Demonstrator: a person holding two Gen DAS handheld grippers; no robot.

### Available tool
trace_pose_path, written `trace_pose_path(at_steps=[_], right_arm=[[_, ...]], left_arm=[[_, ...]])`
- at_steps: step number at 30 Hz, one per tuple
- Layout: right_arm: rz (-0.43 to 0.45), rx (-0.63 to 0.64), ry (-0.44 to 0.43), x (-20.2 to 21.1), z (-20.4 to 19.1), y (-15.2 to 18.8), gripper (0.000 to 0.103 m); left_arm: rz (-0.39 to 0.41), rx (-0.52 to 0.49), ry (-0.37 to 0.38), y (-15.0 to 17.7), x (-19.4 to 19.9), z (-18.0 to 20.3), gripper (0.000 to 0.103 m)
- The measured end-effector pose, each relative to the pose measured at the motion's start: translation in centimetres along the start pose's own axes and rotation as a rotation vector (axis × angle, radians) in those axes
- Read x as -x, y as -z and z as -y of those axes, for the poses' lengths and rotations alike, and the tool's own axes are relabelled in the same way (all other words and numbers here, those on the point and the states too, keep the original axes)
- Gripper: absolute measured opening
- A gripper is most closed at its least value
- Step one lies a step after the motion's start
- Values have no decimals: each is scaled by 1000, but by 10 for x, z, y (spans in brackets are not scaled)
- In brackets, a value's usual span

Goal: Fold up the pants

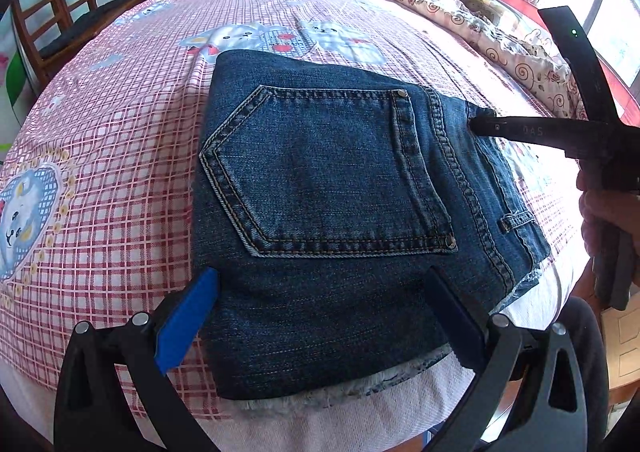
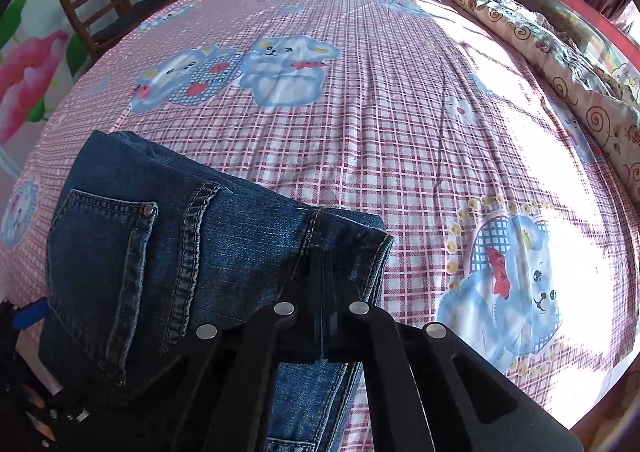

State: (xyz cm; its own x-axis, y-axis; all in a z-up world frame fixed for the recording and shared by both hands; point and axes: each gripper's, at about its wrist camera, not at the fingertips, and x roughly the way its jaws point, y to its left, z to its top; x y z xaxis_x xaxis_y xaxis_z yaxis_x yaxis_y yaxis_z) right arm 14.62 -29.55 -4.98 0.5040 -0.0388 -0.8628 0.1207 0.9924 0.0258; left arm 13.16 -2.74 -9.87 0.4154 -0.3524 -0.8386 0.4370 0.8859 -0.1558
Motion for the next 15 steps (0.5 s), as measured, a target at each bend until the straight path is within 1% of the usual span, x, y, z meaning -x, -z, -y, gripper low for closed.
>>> trace_pose_path(at_steps=[2,5,6,7,8,10,12,15], right_arm=[[0,-69,-29,8,9,4,0],[10,-173,-124,28,23,24,1],[3,-199,-150,34,27,33,7],[-1,-235,-178,39,32,44,35],[2,-266,-210,44,36,55,54],[-23,-301,-266,49,41,77,54],[-45,-331,-284,52,44,95,54],[-86,-375,-336,50,47,114,54]], left_arm=[[-1,3,2,-1,-1,-1,101],[1,13,11,-2,-1,-3,101],[3,14,11,-2,-1,-3,101],[3,13,9,-1,-2,-3,101],[4,10,7,-1,-1,-2,101],[8,11,9,1,-1,-2,101],[11,14,19,1,0,-4,101],[18,32,49,1,5,-8,101]])
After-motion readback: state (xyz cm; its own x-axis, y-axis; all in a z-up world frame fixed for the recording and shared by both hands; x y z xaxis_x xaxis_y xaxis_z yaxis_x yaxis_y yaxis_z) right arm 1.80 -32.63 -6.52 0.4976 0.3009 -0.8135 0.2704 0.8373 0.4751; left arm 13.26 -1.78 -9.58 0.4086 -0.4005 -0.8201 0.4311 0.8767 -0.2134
